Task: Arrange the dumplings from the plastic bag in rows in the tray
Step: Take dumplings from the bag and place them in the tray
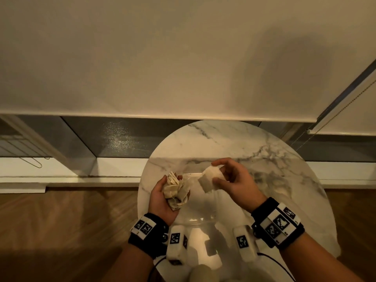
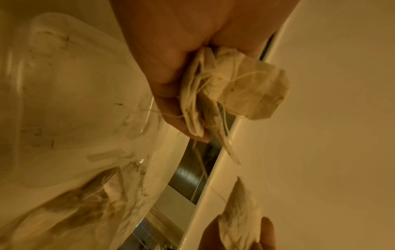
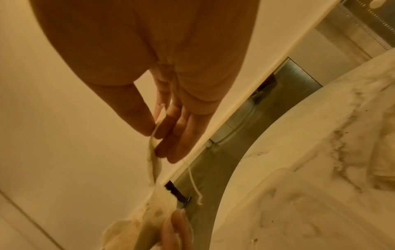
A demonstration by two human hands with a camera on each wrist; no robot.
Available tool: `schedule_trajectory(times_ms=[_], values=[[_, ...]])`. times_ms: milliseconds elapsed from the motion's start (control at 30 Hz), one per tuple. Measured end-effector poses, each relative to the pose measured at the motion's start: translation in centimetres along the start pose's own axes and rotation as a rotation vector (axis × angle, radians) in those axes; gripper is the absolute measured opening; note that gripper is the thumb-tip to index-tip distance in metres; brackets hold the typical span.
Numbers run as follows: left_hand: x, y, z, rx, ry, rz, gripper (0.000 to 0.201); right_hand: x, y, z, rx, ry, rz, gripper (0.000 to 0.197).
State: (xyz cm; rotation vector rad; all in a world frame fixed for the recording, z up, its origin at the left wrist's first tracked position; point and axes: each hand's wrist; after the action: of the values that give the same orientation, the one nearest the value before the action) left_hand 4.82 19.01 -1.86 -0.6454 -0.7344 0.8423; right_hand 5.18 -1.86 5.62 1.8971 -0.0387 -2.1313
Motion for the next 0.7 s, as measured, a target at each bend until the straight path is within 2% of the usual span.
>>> schedule_trajectory(times_ms=[100,167,233,333,500,700], values=[[0.9,0.9,0.0,0.015,-0.025,-0.016,0.058,1.4,0.9,-2.2,0.164,-0.068,-0.074,0.041],[1.5,1.7,-0.1,0.04,-0.032,-0.042,0.057,2.9,1.6,-4.2,0.211,-0.171,-0.017,0.038],[1.9,2.6,-0.3,0.068,-0.037,-0.085,0.057,4.8,1.6,-6.2,0.167,-0.255,0.118,0.034],[2.0,3.7,-0.7,0.102,-0.01,-0.095,0.054,7.9,0.6,-8.4,0.069,-0.293,0.3,0.035],[0.7,5.8,-1.7,0.136,0.136,-0.087,0.04,12.5,-2.5,-8.0,-0.161,-0.342,0.491,0.033],[-0.8,7.3,-2.0,0.166,0.233,-0.187,0.044,15.5,-4.2,-4.3,-0.17,-0.319,0.59,0.03]])
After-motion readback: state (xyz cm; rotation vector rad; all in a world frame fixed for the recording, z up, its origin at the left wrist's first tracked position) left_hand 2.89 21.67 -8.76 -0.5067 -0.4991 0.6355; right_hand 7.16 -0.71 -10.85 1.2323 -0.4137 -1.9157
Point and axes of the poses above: each hand's wrist, its own z-axis away from the middle knuckle, its own y-axis out of the back of the hand, x = y × z, and after that the axes turned 3 degrees about -x, right-handed
